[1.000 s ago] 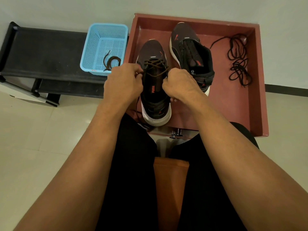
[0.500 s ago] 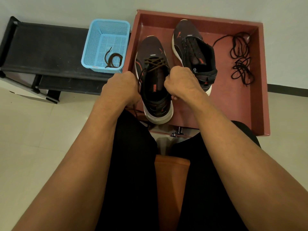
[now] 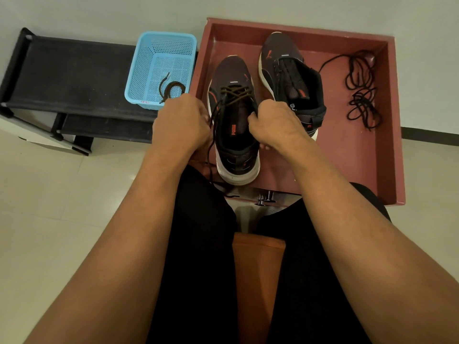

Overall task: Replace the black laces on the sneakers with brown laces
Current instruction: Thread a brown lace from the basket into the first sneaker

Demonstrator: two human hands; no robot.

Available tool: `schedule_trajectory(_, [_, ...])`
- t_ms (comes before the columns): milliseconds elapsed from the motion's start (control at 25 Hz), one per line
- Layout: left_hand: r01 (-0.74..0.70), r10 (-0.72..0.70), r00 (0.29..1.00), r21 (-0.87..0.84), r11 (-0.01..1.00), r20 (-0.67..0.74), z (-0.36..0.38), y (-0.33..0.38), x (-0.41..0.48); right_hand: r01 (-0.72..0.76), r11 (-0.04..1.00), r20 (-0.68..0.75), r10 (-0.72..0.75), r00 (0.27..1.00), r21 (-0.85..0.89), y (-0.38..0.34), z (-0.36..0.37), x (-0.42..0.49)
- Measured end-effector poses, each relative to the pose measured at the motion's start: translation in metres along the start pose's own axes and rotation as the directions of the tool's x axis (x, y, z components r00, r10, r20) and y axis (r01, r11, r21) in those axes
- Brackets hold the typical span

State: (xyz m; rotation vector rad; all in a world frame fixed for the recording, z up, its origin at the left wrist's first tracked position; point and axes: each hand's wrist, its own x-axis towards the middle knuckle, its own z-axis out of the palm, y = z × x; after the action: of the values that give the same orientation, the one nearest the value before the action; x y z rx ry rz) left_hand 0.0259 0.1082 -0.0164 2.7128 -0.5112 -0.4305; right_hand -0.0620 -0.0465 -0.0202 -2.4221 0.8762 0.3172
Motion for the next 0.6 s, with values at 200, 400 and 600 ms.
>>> schedule_trajectory(200, [0.011,0.006,0.992,-0.135,0.991,0.125,0.012,-0.003,0.014,0.042,0.999,-0.039,-0.041,0.998,0.006,0.003,-0.002,0.001])
schedule_trajectory(400, [0.043,-0.041,0.997,-0.047,0.998,0.058,0.008,-0.006,0.014,0.078,0.997,-0.153,-0.077,0.985,0.001,0.007,-0.006,-0.001])
schedule_trajectory(600, [-0.017,-0.058,0.988,-0.469,0.883,-0.145,-0.007,0.001,0.005,0.449,0.874,-0.400,-0.349,0.848,0.189,-0.001,-0.013,-0.008])
